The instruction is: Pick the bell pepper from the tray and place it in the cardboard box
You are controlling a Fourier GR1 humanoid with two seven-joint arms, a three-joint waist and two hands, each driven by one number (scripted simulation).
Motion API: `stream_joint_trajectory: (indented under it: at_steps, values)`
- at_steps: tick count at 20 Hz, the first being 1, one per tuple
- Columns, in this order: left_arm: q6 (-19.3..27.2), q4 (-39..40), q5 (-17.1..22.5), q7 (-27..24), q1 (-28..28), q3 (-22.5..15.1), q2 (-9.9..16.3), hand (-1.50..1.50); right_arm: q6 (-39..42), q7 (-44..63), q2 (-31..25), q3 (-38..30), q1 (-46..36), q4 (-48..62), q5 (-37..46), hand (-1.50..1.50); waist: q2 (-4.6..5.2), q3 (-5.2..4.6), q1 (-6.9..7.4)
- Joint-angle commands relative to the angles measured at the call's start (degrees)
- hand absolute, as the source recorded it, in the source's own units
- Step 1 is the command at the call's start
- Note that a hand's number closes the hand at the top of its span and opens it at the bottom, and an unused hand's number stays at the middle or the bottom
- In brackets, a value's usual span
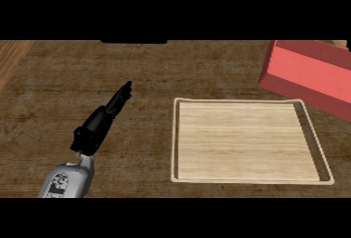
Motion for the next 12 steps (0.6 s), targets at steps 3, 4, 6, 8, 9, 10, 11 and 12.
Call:
stream_joint_trajectory:
  at_steps: [3, 4, 6, 8, 9, 10, 11, 12]
  values:
    - [1.31, 3.61, -2.00, 0.43, -5.49, -0.24, -1.28, 0.00, -6.35, -1.63, 1.95, 0.33, -6.06, 16.75, 2.71, 1.50, 0.43, 0.02, 0.43]
    - [-0.62, -0.04, 0.00, -0.30, -0.51, 0.68, 0.57, 0.00, -6.67, -4.53, -0.19, -3.57, -4.87, 19.51, -0.63, 1.50, 0.36, 0.06, 0.85]
    - [0.10, -0.68, 0.18, 0.56, 0.22, 0.16, -0.74, 0.00, -4.14, -3.85, -0.31, -6.60, -3.76, 19.62, -4.39, -1.50, 0.12, 0.06, 0.23]
    - [-1.71, -1.55, 0.51, 0.95, 0.71, -0.15, 0.52, 0.00, -8.19, -3.72, 2.84, -7.93, -3.70, 23.31, -5.31, -1.50, 0.33, 0.09, 0.92]
    - [0.78, -1.89, -1.53, 2.26, -0.32, -1.51, -1.40, 0.00, -7.98, -7.08, 1.30, -8.82, -3.59, 25.50, -6.32, -1.50, 0.34, 0.11, 0.72]
    - [-1.01, 1.30, 0.20, -1.72, -1.32, 0.90, 0.29, 0.00, -7.28, -6.80, 0.15, -8.90, -6.65, 28.99, -5.82, -1.50, 0.71, 0.09, 1.25]
    - [0.01, 0.57, -0.48, 0.12, -2.33, 0.53, -0.50, 0.00, -9.08, -11.49, -0.16, -9.54, -4.08, 29.60, -6.82, -1.50, 0.46, 0.10, 0.66]
    - [-0.64, -1.00, -0.27, 0.25, -0.41, 0.02, -0.21, 0.00, -8.63, -11.44, -1.03, -9.92, -6.57, 31.73, -6.96, -1.50, 0.48, 0.10, 1.14]
